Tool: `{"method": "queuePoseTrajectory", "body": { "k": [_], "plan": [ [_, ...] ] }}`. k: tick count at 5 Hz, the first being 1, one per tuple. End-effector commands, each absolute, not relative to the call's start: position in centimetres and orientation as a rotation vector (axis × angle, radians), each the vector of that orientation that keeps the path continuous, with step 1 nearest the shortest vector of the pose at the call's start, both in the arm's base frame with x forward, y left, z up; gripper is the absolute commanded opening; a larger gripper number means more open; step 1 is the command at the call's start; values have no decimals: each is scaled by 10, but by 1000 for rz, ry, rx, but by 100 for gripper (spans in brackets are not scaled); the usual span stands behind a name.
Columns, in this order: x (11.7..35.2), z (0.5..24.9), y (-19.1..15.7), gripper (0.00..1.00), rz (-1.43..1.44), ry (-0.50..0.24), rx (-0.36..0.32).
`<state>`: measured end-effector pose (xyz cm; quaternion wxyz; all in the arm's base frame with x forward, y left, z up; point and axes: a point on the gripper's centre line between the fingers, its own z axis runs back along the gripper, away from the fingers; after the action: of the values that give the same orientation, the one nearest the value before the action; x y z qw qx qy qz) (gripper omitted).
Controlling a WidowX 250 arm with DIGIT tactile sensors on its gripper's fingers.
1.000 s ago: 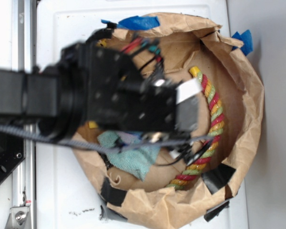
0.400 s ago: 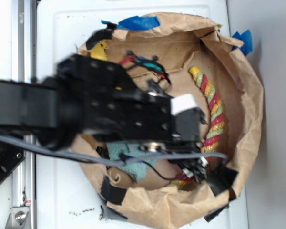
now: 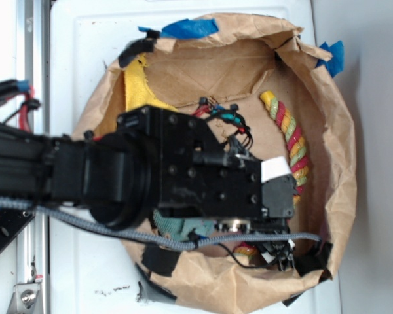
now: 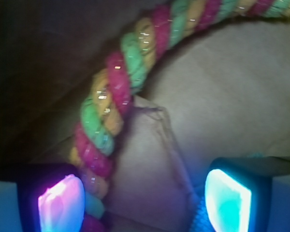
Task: Grab the multicolored rope.
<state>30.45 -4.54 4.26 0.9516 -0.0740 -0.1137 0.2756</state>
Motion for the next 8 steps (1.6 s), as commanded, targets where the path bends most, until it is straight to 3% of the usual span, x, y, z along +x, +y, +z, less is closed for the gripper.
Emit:
{"method": "queuePoseTrajectory", "body": {
  "k": [1,2,3,5,6,8],
  "plan": [
    [356,55,-42,100,512,-297,-188],
    [387,48,-36,100,516,-256,-141],
    [397,39,-25,0,530,-202,-75],
    [398,66,8,0,529,-287,-140],
    [376,73,11,0,516,-315,-160],
    [298,110,1,0,418,-385,-256]
  ]
}}
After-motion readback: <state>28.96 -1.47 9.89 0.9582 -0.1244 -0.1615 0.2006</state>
